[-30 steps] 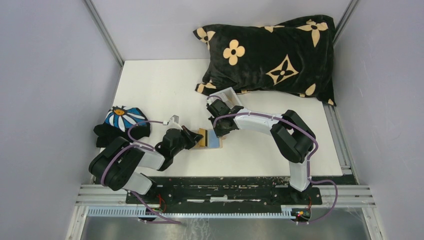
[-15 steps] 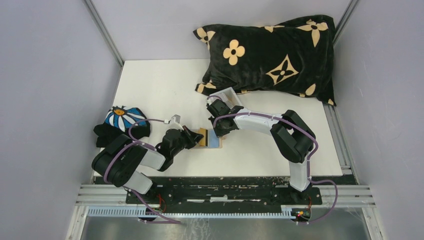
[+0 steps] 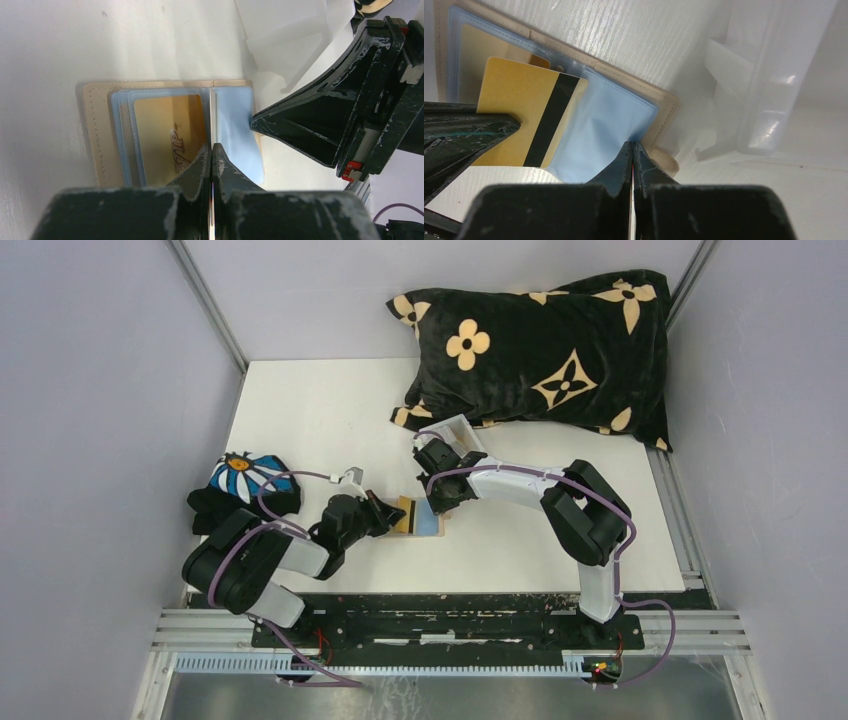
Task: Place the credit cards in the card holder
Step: Insert the credit card into the card holder.
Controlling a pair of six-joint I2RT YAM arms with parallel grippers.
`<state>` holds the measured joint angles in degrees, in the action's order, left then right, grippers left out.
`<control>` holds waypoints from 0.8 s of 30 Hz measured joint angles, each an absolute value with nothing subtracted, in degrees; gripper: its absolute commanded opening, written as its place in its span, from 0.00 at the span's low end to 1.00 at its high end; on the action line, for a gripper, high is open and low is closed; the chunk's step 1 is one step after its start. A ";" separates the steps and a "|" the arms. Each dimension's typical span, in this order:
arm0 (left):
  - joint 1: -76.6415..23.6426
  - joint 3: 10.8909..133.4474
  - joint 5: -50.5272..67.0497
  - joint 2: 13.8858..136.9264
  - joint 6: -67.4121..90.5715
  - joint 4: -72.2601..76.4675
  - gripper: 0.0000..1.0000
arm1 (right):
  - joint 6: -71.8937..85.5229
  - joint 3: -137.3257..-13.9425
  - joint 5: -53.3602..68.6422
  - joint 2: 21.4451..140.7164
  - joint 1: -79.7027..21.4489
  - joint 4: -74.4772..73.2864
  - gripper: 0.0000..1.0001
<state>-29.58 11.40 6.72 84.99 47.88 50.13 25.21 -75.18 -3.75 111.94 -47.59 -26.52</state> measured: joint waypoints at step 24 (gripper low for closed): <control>-26.11 12.47 11.88 89.08 45.69 53.74 0.03 | 25.17 -75.13 -3.73 112.01 -47.59 -26.39 0.01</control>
